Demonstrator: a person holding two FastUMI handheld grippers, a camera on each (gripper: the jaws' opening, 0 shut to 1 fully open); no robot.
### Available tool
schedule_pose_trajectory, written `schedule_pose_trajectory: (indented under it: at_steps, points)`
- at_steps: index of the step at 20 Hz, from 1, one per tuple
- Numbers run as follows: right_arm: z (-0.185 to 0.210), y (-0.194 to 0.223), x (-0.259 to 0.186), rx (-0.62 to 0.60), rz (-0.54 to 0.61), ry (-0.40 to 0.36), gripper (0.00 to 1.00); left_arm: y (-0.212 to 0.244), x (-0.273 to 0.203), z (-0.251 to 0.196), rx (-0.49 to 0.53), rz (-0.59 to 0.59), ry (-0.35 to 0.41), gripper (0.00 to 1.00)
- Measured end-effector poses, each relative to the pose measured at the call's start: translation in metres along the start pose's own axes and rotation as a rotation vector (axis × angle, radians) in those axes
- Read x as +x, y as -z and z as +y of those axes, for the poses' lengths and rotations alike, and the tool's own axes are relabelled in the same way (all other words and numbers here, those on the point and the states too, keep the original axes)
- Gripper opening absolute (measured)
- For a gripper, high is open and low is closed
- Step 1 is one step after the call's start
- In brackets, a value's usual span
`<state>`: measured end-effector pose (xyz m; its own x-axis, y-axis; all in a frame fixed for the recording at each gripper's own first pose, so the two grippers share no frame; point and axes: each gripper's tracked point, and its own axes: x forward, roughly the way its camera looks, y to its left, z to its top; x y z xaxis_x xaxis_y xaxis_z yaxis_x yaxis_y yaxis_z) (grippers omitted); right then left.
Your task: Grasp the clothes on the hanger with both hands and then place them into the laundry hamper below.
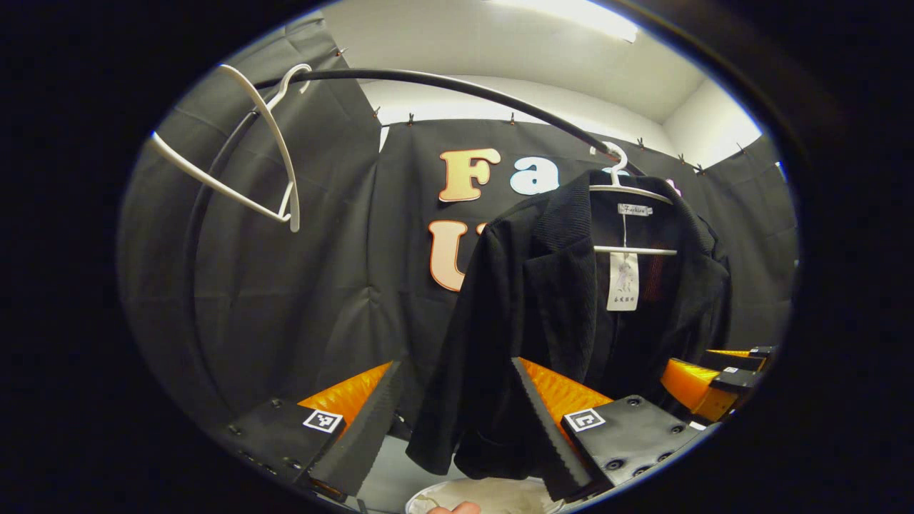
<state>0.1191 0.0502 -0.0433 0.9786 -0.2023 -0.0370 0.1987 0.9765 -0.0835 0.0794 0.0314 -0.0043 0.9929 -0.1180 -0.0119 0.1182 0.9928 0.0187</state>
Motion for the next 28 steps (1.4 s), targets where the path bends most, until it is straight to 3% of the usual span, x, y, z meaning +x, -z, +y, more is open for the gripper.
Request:
schedule_pose_trajectory:
  at_steps: [2, 4, 8, 9, 12, 14, 17, 19, 21, 24, 26, 28]
  points:
    - [0.000, 0.006, 0.016, 0.006, 0.008, 0.043, 0.93, 0.002, 0.000, 0.006, 0.004, 0.003, -0.006, 0.93]
    - [0.002, 0.006, 0.034, 0.003, -0.008, 0.065, 0.93, 0.002, 0.001, 0.010, 0.013, 0.005, -0.007, 0.93]
    - [-0.025, 0.005, 0.059, -0.037, -0.035, 0.188, 0.93, 0.007, 0.002, 0.017, 0.013, 0.018, -0.005, 0.93]
    - [-0.034, 0.006, 0.065, -0.055, -0.030, 0.212, 1.00, 0.008, 0.002, 0.017, 0.009, 0.022, -0.004, 0.93]
    - [-0.054, 0.005, 0.070, -0.088, -0.022, 0.236, 1.00, 0.012, 0.007, 0.013, -0.005, 0.033, 0.010, 0.93]
    - [-0.075, 0.001, 0.066, -0.101, -0.021, 0.267, 0.64, 0.015, 0.010, 0.004, -0.018, 0.038, 0.028, 0.97]
    - [-0.101, -0.007, 0.046, -0.069, -0.014, 0.308, 0.10, 0.020, 0.019, -0.022, -0.052, 0.048, 0.084, 0.94]
    - [-0.104, -0.013, 0.036, -0.040, -0.002, 0.271, 0.03, 0.025, 0.029, -0.050, -0.063, 0.065, 0.146, 0.94]
    - [-0.108, -0.018, 0.022, -0.042, 0.002, 0.235, 0.03, 0.026, 0.035, -0.079, -0.072, 0.069, 0.200, 1.00]
    - [-0.111, -0.028, 0.001, -0.052, -0.007, 0.204, 0.04, 0.032, 0.049, -0.116, -0.059, 0.056, 0.256, 0.97]
    - [-0.114, -0.035, -0.006, -0.056, -0.021, 0.201, 0.04, 0.043, 0.064, -0.131, -0.025, 0.062, 0.247, 0.96]
    - [-0.114, -0.039, -0.015, -0.058, -0.028, 0.191, 0.04, 0.046, 0.078, -0.131, 0.009, 0.042, 0.187, 0.94]
